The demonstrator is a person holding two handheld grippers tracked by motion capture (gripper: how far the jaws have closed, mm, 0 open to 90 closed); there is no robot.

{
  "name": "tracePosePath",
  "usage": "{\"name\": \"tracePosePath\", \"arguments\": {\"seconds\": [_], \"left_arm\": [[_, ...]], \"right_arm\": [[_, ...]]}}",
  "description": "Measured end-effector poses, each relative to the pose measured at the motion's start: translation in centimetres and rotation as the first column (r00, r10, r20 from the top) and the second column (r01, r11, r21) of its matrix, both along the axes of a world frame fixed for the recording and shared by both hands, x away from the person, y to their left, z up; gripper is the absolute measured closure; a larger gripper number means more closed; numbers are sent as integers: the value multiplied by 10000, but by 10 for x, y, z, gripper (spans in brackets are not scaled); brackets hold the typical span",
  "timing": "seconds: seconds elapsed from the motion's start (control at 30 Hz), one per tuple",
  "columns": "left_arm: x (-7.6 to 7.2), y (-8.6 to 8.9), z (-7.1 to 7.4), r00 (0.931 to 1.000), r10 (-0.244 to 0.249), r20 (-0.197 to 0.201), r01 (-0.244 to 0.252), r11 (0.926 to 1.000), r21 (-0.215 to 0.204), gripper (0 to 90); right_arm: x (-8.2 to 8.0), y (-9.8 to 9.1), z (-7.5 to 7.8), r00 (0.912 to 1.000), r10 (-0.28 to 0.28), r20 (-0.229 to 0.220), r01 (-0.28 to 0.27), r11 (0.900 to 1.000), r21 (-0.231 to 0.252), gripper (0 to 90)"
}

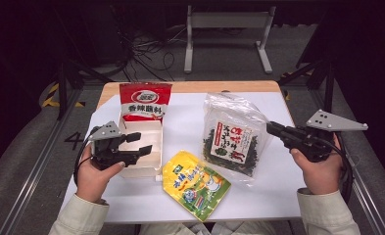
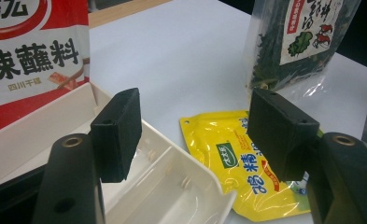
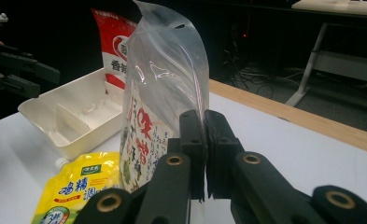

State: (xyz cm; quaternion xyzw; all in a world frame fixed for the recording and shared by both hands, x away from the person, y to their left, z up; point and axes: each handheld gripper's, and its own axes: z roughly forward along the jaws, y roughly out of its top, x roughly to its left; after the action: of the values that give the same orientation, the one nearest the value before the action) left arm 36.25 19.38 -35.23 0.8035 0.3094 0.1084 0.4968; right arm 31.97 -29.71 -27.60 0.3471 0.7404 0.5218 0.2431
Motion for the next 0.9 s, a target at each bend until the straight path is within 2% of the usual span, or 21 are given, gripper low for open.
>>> {"name": "tracePosePath", "arguments": {"seconds": [0.2,0.53,0.9], "left_arm": [[-1,-5,1,9998,-190,-62,189,9997,-161,361],[-3,-20,1,9987,-507,-49,507,9987,-85,352],[0,-58,3,9940,-1094,-85,1088,9928,-507,319]], "right_arm": [[-5,3,2,9999,-63,154,66,9998,-168,865],[-14,6,9,9988,69,487,-57,9997,-257,865],[-24,13,15,9965,260,795,-249,9996,-146,865]]}}
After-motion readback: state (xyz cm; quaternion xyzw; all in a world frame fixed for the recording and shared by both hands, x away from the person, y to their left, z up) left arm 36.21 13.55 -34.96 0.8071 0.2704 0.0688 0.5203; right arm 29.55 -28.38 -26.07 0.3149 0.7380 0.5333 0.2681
